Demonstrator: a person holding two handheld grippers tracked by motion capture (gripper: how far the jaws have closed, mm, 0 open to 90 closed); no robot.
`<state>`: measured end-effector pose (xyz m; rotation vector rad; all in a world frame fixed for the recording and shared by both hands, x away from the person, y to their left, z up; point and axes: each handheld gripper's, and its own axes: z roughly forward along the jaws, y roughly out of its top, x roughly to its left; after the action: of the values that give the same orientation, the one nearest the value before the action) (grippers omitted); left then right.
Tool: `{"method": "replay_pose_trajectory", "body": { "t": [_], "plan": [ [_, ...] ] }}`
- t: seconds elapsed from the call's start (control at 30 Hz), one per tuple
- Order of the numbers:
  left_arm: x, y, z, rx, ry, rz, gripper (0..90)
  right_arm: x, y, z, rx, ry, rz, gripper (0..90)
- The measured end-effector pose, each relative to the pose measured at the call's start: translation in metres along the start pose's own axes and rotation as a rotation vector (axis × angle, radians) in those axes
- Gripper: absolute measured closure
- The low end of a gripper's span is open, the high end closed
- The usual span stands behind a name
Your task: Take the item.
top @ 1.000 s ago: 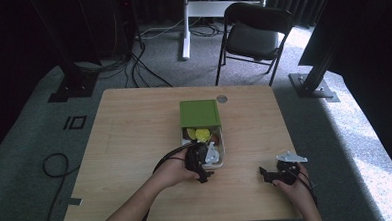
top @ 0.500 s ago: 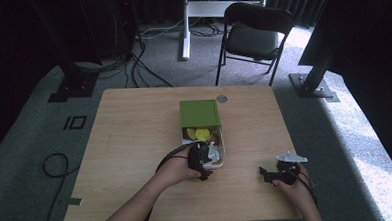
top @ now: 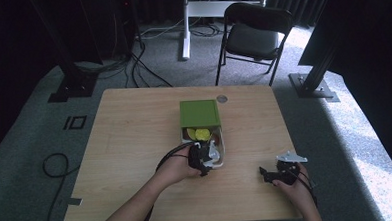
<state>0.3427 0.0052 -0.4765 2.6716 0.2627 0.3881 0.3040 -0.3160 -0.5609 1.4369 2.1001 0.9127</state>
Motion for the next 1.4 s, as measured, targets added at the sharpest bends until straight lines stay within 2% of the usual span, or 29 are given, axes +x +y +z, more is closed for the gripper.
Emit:
{"method": "replay_pose_trajectory", "body": {
  "t": [0.07,0.13,0.2,0.37,0.43,0.57,0.77,0.8,1.0,1.13,1.17,1.2,1.23,1.27,1.33,1.37,1.4],
  "plan": [
    [0.000,0.000,-0.001,0.000,0.000,-0.001,49.2,0.000,0.000,0.000,0.000,0.000,0.000,11.7],
    [0.001,0.000,-0.006,-0.027,-0.007,-0.023,49.5,0.000,0.000,0.000,-0.001,0.000,0.002,11.7],
    [0.001,0.000,-0.007,-0.034,-0.008,-0.027,49.7,0.000,0.000,0.000,0.000,0.000,0.001,11.7],
    [0.001,0.002,-0.016,-0.053,0.006,-0.027,49.9,0.000,0.000,0.000,0.000,0.000,0.002,11.7],
    [0.001,0.002,-0.018,-0.071,0.009,-0.041,50.0,0.000,0.000,0.000,0.000,0.000,0.001,11.7],
    [0.000,0.002,-0.023,-0.082,0.005,-0.031,50.0,0.000,0.000,0.000,0.001,0.000,0.003,11.7],
    [0.001,0.002,-0.030,-0.107,-0.001,-0.036,50.0,0.000,0.000,0.000,-0.001,0.000,-0.001,11.7],
    [0.003,0.001,-0.034,-0.128,0.005,-0.049,50.1,0.000,0.000,0.000,-0.001,0.000,-0.001,11.7],
    [0.008,-0.002,-0.047,-0.169,0.020,-0.079,50.1,0.000,0.000,0.000,-0.001,0.000,-0.001,11.7],
    [0.010,-0.003,-0.055,-0.196,0.041,-0.080,50.1,0.000,0.000,0.000,-0.001,0.000,-0.001,11.7],
    [0.009,-0.004,-0.065,-0.250,0.065,-0.096,50.1,0.000,0.000,0.000,0.002,0.001,0.001,11.7],
    [0.009,-0.004,-0.065,-0.250,0.065,-0.096,50.1,0.000,0.000,0.000,0.002,0.001,0.001,11.7],
    [0.009,-0.004,-0.069,-0.267,0.068,-0.105,50.1,0.000,0.000,0.000,0.002,0.001,0.001,11.7],
    [0.010,-0.006,-0.075,-0.308,0.087,-0.127,50.1,0.000,0.000,0.000,0.002,0.001,0.001,11.7],
    [0.010,-0.008,-0.079,-0.321,0.098,-0.128,50.2,0.000,0.000,0.000,0.002,0.001,0.001,11.7],
    [0.011,-0.011,-0.084,-0.351,0.118,-0.149,50.2,0.000,0.000,0.000,0.002,0.001,0.001,11.7],
    [0.011,-0.013,-0.086,-0.362,0.123,-0.148,50.2,0.000,0.000,0.000,0.002,0.001,0.001,11.7]
  ]
}}
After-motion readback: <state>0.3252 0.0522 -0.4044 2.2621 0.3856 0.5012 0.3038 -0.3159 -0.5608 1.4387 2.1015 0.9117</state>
